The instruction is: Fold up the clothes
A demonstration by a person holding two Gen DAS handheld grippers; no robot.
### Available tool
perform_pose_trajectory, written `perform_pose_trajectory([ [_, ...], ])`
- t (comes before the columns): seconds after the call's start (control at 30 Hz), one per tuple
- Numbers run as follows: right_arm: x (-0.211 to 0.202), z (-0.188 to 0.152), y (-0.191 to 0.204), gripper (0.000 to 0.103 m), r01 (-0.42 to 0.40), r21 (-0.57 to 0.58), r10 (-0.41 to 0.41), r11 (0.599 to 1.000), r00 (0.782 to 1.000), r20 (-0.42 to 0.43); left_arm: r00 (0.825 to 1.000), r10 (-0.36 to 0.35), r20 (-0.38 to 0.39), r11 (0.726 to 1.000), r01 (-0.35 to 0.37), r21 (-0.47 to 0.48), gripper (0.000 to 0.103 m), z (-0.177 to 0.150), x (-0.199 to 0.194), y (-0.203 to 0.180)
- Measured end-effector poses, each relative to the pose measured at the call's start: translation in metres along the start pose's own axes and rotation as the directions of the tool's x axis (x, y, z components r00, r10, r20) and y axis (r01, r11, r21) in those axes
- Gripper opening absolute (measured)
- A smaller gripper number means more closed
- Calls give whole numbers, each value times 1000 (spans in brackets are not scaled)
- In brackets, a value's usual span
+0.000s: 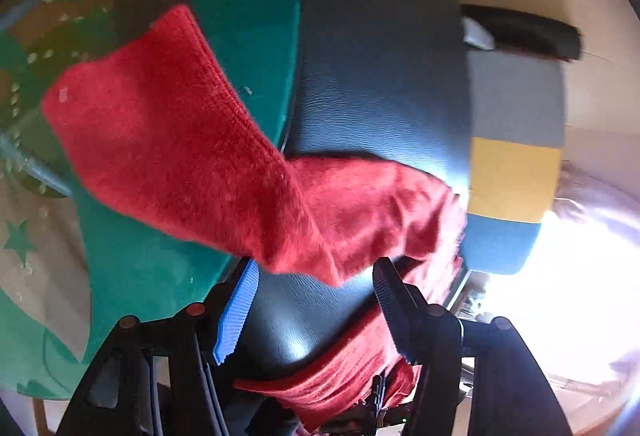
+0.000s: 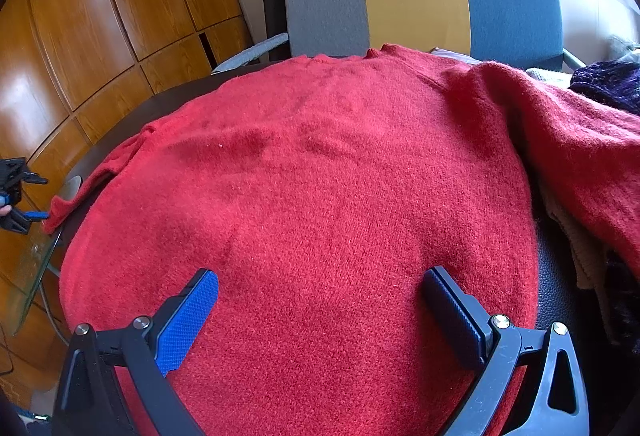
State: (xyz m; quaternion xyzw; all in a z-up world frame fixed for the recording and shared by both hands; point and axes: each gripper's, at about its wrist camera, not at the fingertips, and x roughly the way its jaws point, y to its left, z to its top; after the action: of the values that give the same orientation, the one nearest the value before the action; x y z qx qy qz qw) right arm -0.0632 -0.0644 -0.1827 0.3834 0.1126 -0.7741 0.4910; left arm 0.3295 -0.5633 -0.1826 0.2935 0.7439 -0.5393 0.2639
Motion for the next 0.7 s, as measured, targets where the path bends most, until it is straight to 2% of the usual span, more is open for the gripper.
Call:
perform_pose_trajectory([
  [0.13,0,-1,-1,103,-5,4,5,1000,1000,3,997,60,-37,998,-62,-31,60,10,20,-3],
  [0.23,-1,-1,-2,103,-15,11,15,1000,1000,8,992,119,-52,993,-118,17,56,6,29,-9],
  [0.3,-2,-1,-3,103,-19,14,19,1000,1000,11,986,165,-15,985,-164,50,37,2,29,-12],
  [0.33,-2,-1,-3,103,-20,15,20,1000,1000,11,982,187,5,980,-187,66,23,0,29,-13],
  [0.37,-2,-1,-3,103,-22,16,22,1000,1000,13,978,209,25,974,-210,81,21,-2,28,-14],
  [0.5,-3,-2,-5,103,-38,28,37,999,999,20,969,208,134,970,-222,101,14,-8,21,-17],
  [0.6,-3,-2,-6,103,-45,33,44,998,999,23,930,250,268,939,-301,166,11,-11,11,-42],
  [0.7,-3,-2,-7,103,-41,31,41,999,999,21,873,223,433,896,-359,261,10,-17,-6,-83],
])
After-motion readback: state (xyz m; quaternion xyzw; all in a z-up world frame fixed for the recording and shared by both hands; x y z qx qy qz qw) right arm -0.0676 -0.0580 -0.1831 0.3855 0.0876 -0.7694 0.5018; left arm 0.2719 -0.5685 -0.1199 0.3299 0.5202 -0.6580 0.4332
